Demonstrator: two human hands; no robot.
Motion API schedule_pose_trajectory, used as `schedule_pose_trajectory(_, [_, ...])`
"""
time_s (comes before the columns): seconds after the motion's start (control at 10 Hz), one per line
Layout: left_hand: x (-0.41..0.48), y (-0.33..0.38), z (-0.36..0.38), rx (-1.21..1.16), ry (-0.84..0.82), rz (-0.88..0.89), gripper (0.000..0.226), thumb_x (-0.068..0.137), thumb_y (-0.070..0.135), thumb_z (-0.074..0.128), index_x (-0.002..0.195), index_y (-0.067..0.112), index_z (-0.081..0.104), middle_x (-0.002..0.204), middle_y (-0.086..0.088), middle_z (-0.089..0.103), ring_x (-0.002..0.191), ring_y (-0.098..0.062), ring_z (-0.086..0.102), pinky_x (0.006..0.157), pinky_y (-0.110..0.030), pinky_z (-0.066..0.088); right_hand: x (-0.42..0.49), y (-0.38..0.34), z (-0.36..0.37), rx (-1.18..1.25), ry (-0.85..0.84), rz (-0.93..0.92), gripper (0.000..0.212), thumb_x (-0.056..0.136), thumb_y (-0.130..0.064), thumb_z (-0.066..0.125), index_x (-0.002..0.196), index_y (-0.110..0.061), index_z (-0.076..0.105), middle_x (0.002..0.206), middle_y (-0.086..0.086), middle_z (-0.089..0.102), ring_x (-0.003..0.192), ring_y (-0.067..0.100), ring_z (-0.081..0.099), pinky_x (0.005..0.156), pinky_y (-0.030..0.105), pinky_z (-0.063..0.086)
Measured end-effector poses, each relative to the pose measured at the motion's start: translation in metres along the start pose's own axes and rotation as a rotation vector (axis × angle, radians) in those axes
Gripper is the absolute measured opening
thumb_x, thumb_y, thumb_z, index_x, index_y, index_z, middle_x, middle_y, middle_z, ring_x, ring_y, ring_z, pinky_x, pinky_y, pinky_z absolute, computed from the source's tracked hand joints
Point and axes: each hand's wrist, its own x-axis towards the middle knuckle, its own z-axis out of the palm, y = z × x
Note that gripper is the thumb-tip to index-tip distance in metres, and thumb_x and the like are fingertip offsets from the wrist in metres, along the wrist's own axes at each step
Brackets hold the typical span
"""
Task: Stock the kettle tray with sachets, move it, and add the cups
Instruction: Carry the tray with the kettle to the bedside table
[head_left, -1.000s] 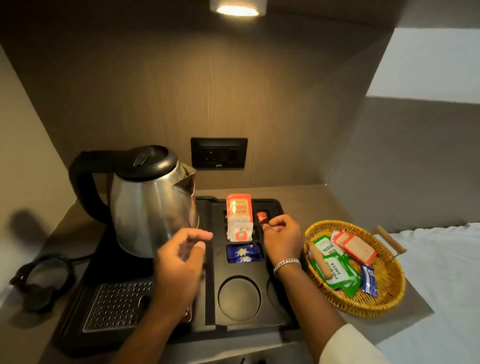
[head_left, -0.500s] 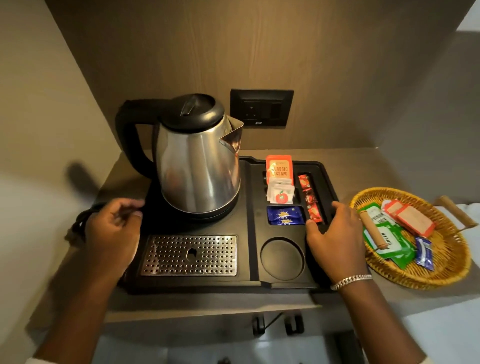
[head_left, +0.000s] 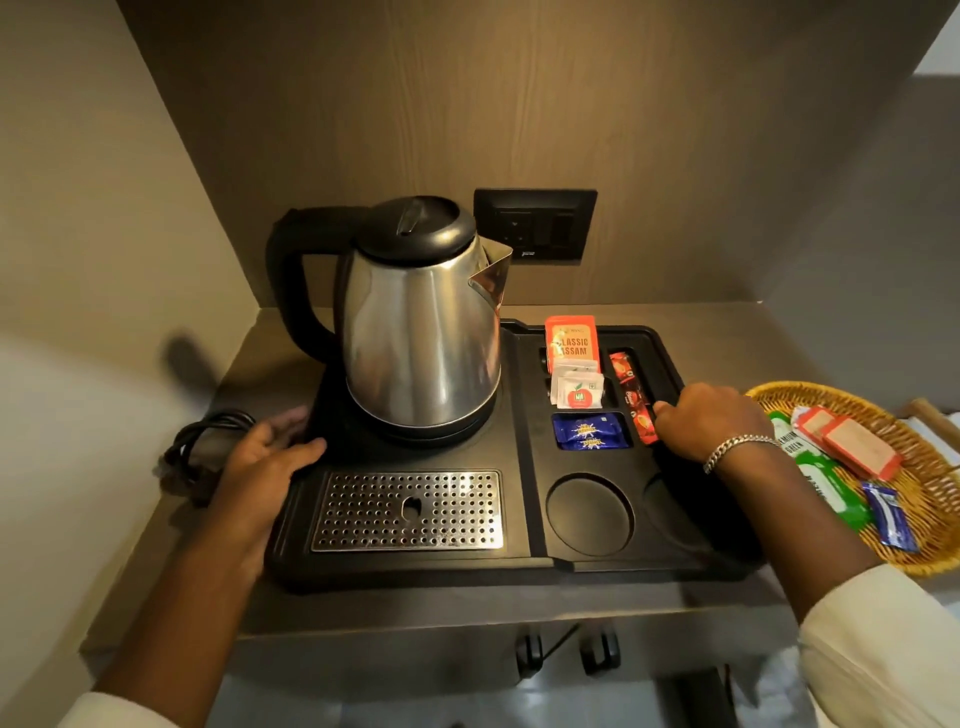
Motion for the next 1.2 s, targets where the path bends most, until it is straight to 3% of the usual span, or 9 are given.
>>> schedule_pose_trajectory(0.1, [-0.011, 0.026, -0.001, 0.030, -0.007, -0.221, 0.009, 0.089, 0.007, 0.058, 0.088, 0.012, 0.066, 0.057, -0.002, 0.073, 0.048, -0.014, 0.069, 0.040, -0.023, 0.053, 0.003, 0.006, -0.011, 0.024, 0.047, 0.038, 0.050, 0.088, -0.053, 0.049, 0.094, -0.007, 0.066, 0.082, 0.014, 0.061, 0.071, 0.030, 0.049, 0.061, 0.032, 0.039])
schedule_pose_trajectory(0.2, [-0.020, 0.041, -0.005, 0.075, -0.069, -0.404, 0.021, 0.083, 0.021, 0.065, 0.073, 0.004, 0.070, 0.054, -0.013, 0.071, 0.044, -0.026, 0.068, 0.036, -0.034, 0.054, 0.003, 0.011, -0.015, 0.049, 0.014, 0.036, 0.055, 0.087, -0.059, 0.048, 0.092, -0.007, 0.066, 0.076, 0.011, 0.058, 0.071, 0.029, 0.050, 0.058, 0.031, 0.038])
schedule_pose_trajectory(0.4, [-0.040, 0.042, -0.017, 0.177, -0.100, -0.460, 0.064, 0.061, 0.036, 0.076, 0.110, -0.003, 0.065, 0.096, -0.033, 0.072, 0.083, -0.046, 0.070, 0.080, -0.057, 0.056, -0.010, 0.022, -0.013, 0.207, -0.155, 0.000, 0.067, 0.088, -0.063, 0.043, 0.106, -0.003, 0.064, 0.111, 0.019, 0.065, 0.084, 0.030, 0.054, 0.071, 0.033, 0.043])
schedule_pose_trajectory(0.6, [-0.071, 0.043, -0.026, 0.184, -0.050, -0.375, 0.058, 0.064, 0.036, 0.076, 0.111, 0.004, 0.063, 0.096, -0.032, 0.072, 0.087, -0.048, 0.068, 0.087, -0.055, 0.051, -0.030, 0.039, -0.024, 0.356, -0.231, -0.020, 0.077, 0.090, -0.066, 0.033, 0.128, -0.002, 0.053, 0.132, 0.020, 0.056, 0.114, 0.036, 0.055, 0.093, 0.039, 0.044])
schedule_pose_trajectory(0.7, [-0.096, 0.052, -0.032, 0.244, -0.059, -0.234, 0.056, 0.083, 0.034, 0.067, 0.127, 0.000, 0.055, 0.126, -0.033, 0.060, 0.117, -0.048, 0.056, 0.106, -0.056, 0.039, -0.038, 0.047, -0.033, 0.419, -0.256, -0.059, 0.081, 0.089, -0.068, 0.030, 0.134, -0.003, 0.048, 0.139, 0.020, 0.051, 0.122, 0.036, 0.051, 0.101, 0.043, 0.042])
schedule_pose_trajectory(0.9, [-0.156, 0.054, -0.040, 0.166, -0.084, -0.127, 0.048, 0.094, 0.027, 0.055, 0.131, -0.004, 0.053, 0.133, -0.033, 0.055, 0.125, -0.048, 0.050, 0.110, -0.058, 0.035, -0.066, 0.075, -0.039, 0.559, -0.224, -0.115, 0.075, 0.092, -0.064, 0.029, 0.130, -0.003, 0.052, 0.135, 0.019, 0.055, 0.119, 0.034, 0.054, 0.100, 0.042, 0.043])
schedule_pose_trajectory(1.0, [-0.184, 0.056, -0.030, 0.144, 0.016, -0.117, 0.049, 0.094, 0.031, 0.057, 0.131, -0.001, 0.054, 0.134, -0.031, 0.055, 0.125, -0.046, 0.051, 0.109, -0.058, 0.035, -0.082, 0.097, -0.040, 0.629, -0.220, -0.152, 0.071, 0.093, -0.062, 0.031, 0.125, -0.005, 0.056, 0.125, 0.018, 0.061, 0.111, 0.033, 0.059, 0.100, 0.044, 0.044])
schedule_pose_trajectory(1.1, [-0.255, 0.047, -0.043, 0.158, -0.007, -0.070, 0.050, 0.090, 0.037, 0.062, 0.128, 0.005, 0.059, 0.132, -0.026, 0.059, 0.123, -0.043, 0.055, 0.108, -0.057, 0.037, -0.114, 0.139, -0.045, 0.706, -0.219, -0.210, 0.062, 0.092, -0.061, 0.032, 0.113, -0.011, 0.063, 0.103, 0.012, 0.067, 0.092, 0.025, 0.063, 0.093, 0.044, 0.047])
schedule_pose_trajectory(1.2, [-0.282, 0.037, -0.052, 0.171, -0.025, -0.036, 0.053, 0.086, 0.041, 0.065, 0.126, 0.007, 0.060, 0.131, -0.025, 0.061, 0.121, -0.041, 0.057, 0.107, -0.058, 0.039, -0.135, 0.161, -0.046, 0.704, -0.225, -0.236, 0.059, 0.093, -0.061, 0.031, 0.113, -0.015, 0.063, 0.110, 0.012, 0.066, 0.098, 0.026, 0.062, 0.096, 0.046, 0.046])
